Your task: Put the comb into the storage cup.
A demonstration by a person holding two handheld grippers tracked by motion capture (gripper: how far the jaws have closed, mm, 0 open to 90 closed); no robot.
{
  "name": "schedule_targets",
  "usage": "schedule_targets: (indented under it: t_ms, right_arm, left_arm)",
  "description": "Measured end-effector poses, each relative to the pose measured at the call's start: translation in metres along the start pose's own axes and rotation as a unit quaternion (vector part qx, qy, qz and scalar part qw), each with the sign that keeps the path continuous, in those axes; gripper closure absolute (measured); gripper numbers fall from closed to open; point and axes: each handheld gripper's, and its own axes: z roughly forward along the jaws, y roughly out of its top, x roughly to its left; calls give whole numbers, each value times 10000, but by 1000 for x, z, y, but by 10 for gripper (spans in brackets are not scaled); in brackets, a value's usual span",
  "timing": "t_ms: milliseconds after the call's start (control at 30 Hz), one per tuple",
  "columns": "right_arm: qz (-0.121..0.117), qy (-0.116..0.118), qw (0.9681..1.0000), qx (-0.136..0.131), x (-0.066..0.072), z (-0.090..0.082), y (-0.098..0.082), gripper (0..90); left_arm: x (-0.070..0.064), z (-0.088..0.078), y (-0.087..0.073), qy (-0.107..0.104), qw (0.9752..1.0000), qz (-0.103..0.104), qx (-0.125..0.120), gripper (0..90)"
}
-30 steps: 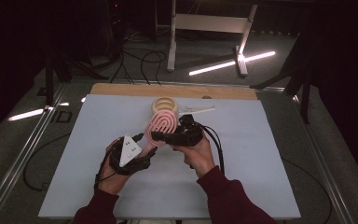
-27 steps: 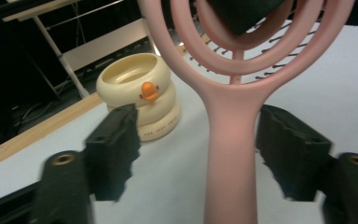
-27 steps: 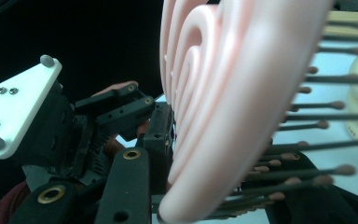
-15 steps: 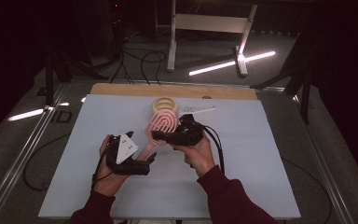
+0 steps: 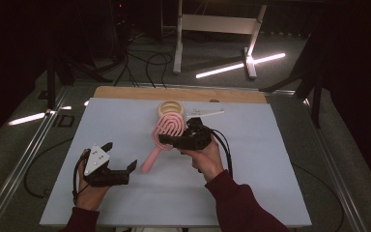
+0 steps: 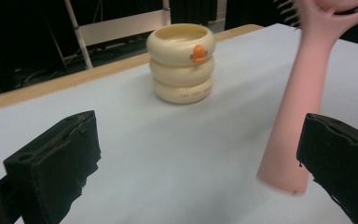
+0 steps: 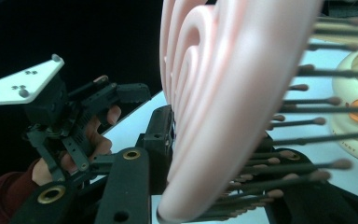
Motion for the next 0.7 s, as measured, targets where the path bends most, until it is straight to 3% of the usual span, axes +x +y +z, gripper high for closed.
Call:
schedule_targets:
  t_ms: [133,300,700]
  right_arm:
    - [-10,-11,10000,-7,0,-1,0,638]
    - [-48,-13,10000,-38,1,-4,2,638]
    - [-184,-111,9997,-91,4,-10,13,638]
  left_arm:
    - [7,-7,-12,17,9999,-133,-27,0]
    - [11,-12,-28,166,9997,-146,134,0]
    - [13,-15,-45,236,9992,-238,206,0]
